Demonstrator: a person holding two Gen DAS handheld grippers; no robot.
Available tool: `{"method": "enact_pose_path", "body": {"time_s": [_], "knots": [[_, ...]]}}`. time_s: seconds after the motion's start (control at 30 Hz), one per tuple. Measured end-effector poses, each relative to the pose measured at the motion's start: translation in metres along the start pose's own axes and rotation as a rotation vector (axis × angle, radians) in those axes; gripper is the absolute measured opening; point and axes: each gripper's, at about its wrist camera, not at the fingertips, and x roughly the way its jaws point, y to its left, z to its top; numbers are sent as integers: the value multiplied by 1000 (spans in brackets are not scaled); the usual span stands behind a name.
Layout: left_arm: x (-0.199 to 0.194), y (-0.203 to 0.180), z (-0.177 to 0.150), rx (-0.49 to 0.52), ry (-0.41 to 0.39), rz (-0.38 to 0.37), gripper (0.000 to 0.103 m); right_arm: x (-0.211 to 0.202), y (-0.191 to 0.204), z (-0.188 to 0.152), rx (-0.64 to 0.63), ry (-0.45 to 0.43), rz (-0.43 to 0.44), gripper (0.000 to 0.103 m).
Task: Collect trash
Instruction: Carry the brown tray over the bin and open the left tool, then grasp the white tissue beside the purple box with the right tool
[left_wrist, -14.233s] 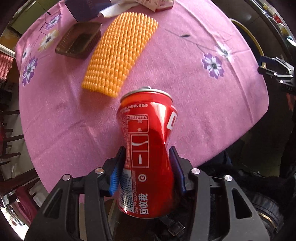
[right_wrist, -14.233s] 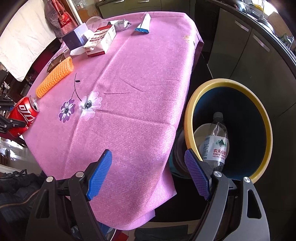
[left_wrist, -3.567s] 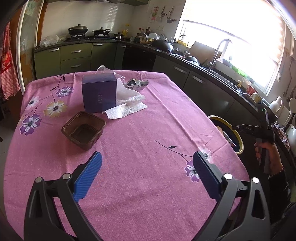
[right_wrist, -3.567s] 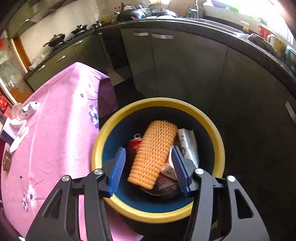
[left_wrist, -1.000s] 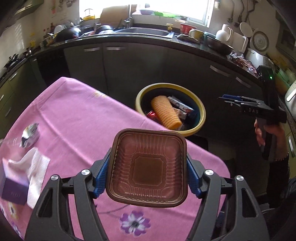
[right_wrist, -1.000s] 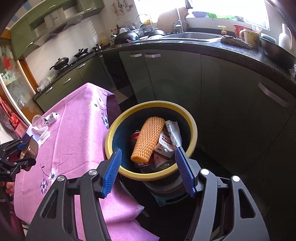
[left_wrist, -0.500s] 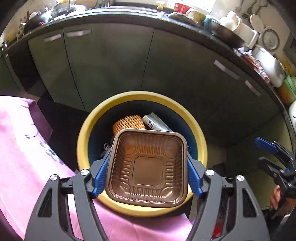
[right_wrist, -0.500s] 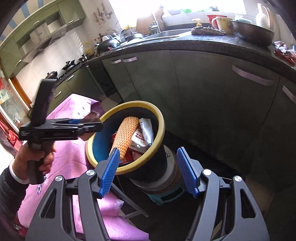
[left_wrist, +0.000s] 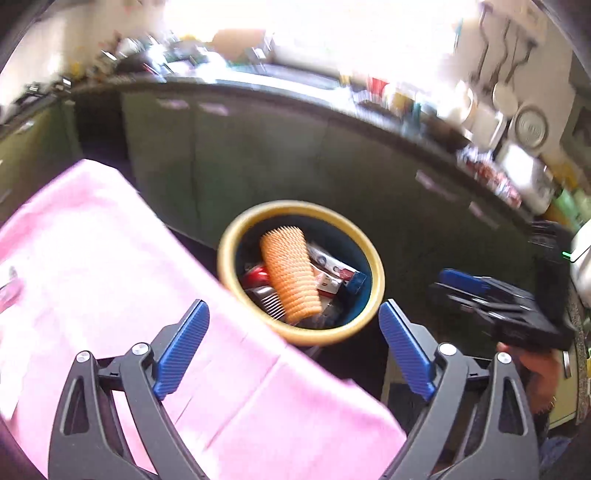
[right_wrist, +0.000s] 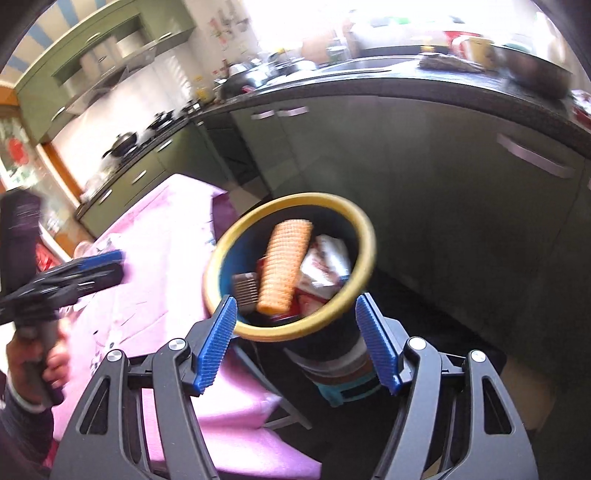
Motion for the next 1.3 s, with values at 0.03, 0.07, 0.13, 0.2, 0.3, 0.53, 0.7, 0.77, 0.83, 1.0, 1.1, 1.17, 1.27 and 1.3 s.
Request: {"method": "enact_pose_path", "body": {"time_s": [0.03, 0.07, 0.13, 0.2, 0.3, 0.53, 0.7, 0.77, 0.83, 1.0, 1.1, 1.17, 1.27, 1.3], "knots": [[-20, 5, -8, -13, -30, 17, 91, 4, 10, 2, -20, 9, 19, 67], [-41, 11, -19, -29, -62, 38, 92, 8, 20, 4, -41, 17, 40, 67], [-78, 26, -41, -70, -116, 76, 93, 19, 50, 7, -105, 39, 101, 69], [-110, 40, -63, -102, -147, 126, 93, 34, 85, 10, -178, 71, 162, 69], [-150, 57, -92, -123, -183, 255, 93, 58, 149, 14, -309, 122, 268, 69], [-218, 103, -143, -196, -248, 433, 94, 125, 296, 22, -495, 231, 426, 62], [-230, 122, -159, -250, -262, 446, 94, 190, 371, 24, -511, 328, 436, 59], [-232, 128, -164, -259, -262, 453, 94, 213, 390, 27, -520, 344, 405, 59], [-232, 132, -167, -264, -262, 461, 94, 228, 397, 31, -518, 353, 370, 58], [-232, 144, -173, -274, -260, 452, 94, 262, 416, 27, -527, 399, 312, 58], [-231, 148, -176, -282, -260, 440, 94, 270, 424, 22, -544, 404, 286, 57], [-231, 152, -179, -294, -262, 426, 94, 273, 427, 18, -555, 405, 269, 44], [-231, 156, -182, -305, -261, 409, 94, 274, 428, 15, -569, 402, 267, 10], [-231, 158, -184, -307, -261, 407, 94, 274, 429, 14, -563, 399, 274, 9]]}}
